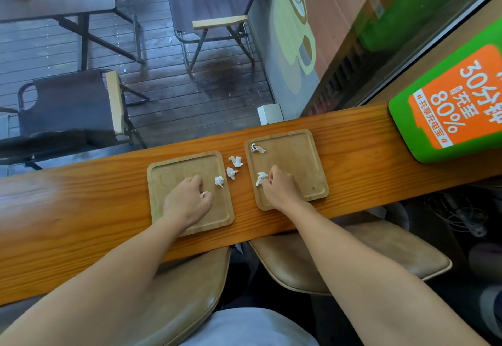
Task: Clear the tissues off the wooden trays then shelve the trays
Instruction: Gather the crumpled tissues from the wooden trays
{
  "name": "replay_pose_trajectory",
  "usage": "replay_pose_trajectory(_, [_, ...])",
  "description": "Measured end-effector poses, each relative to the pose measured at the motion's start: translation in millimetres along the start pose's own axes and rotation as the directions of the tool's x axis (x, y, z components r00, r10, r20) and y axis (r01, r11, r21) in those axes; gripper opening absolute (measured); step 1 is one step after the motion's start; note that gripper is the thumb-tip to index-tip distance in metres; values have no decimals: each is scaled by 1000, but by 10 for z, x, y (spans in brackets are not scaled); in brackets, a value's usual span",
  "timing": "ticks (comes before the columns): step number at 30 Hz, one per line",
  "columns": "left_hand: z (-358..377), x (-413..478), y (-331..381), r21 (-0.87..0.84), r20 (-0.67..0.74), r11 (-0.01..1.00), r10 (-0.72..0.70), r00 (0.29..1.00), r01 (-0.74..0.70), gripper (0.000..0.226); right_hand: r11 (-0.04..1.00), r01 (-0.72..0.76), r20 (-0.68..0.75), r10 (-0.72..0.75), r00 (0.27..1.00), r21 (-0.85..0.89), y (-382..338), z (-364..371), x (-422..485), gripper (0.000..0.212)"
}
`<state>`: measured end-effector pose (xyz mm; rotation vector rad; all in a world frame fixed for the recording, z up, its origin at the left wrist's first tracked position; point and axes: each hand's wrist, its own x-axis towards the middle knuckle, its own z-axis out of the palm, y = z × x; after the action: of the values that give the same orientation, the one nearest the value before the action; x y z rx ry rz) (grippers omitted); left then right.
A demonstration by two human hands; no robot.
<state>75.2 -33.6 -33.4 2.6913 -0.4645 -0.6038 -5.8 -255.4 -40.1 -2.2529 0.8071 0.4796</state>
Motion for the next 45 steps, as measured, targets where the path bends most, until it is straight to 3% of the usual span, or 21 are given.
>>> replay_pose_trajectory(2, [46, -3, 18, 153, 6, 988, 21, 1000, -21, 26, 998, 48, -25, -48, 999, -33, -18, -10, 2, 9])
replay_pose_trajectory(6, [129, -26, 17, 200, 78, 977, -96, 992, 79, 42, 991, 61, 96, -50, 994, -122, -33, -1, 13, 32])
replay_pose_trajectory(13, [166, -61, 5, 188, 116, 979, -103, 988, 80, 25, 978, 51, 216, -6, 976, -204, 1, 103, -13, 32])
replay_pose_trajectory(25, [191, -109, -56, 84, 235, 994, -83, 968, 65, 26, 970, 9, 109, 18, 994, -245, 34, 286, -96, 18])
replay_pose_trajectory(29, [209, -161, -56, 63, 227, 995, -88, 970, 76, 17, 965, 2, 92, 23, 996, -262, 80, 318, -147, 44])
replay_pose_trajectory(34, [233, -180, -81, 33, 215, 995, -98, 972, 93, 11, 964, 24, 123, 9, 992, -265, 114, 261, -184, 12])
replay_pose_trajectory(36, [236, -174, -81, 21, 195, 996, -88, 977, 86, 14, 974, 21, 108, 3, 994, -227, 136, 231, -212, 8])
replay_pose_trajectory(40, [243, -141, -28, 32, 183, 996, -82, 980, 78, 28, 992, -73, 32, 77, 997, -106, 153, 198, -218, 22])
replay_pose_trajectory(45, [275, -96, 45, 2, 165, 996, -84, 983, 85, 42, 994, -95, -41, 93, 995, -48, 168, 156, -190, 15])
